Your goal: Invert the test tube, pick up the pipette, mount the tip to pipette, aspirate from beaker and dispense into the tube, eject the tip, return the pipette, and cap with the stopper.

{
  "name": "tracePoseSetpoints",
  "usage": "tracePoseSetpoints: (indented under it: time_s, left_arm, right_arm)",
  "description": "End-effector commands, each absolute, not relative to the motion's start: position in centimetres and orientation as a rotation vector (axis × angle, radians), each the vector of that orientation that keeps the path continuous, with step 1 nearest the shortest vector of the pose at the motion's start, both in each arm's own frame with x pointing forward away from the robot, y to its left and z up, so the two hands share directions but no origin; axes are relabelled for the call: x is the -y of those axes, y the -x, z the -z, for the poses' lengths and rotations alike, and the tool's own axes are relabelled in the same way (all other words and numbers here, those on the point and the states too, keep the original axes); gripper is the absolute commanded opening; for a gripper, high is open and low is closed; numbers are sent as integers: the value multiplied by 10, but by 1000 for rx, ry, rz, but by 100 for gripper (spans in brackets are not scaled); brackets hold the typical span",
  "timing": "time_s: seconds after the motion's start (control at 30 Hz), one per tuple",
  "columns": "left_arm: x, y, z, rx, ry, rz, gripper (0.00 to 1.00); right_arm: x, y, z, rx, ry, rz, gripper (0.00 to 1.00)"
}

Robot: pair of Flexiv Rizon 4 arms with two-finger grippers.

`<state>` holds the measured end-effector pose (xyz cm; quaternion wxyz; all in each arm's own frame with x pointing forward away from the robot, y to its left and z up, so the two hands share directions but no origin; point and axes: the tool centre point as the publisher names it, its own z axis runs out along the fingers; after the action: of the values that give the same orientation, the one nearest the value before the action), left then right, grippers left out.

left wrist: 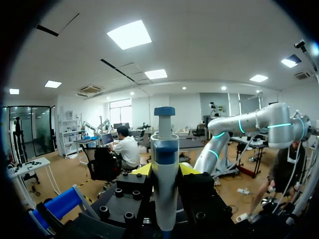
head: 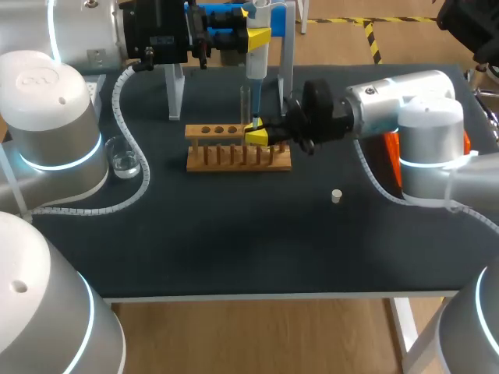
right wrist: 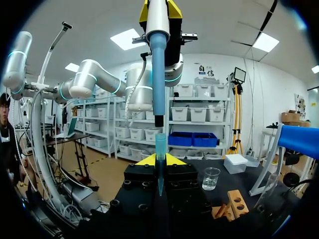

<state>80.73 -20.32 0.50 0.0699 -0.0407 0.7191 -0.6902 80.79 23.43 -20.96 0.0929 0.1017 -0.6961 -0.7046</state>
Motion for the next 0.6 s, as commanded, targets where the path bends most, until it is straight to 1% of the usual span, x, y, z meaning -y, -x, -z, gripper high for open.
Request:
tracePoseSetpoints:
  time_s: [0.03, 0.6]
  left_arm:
    - [202, -806, -5, -2163, 122, 2077, 0]
    - [202, -806, -5, -2163, 122, 2077, 0]
  right_arm:
    - [-234, -807, 209, 2069, -300, 2090, 0]
    - [-235, -806, 207, 2067, -302, 2094, 0]
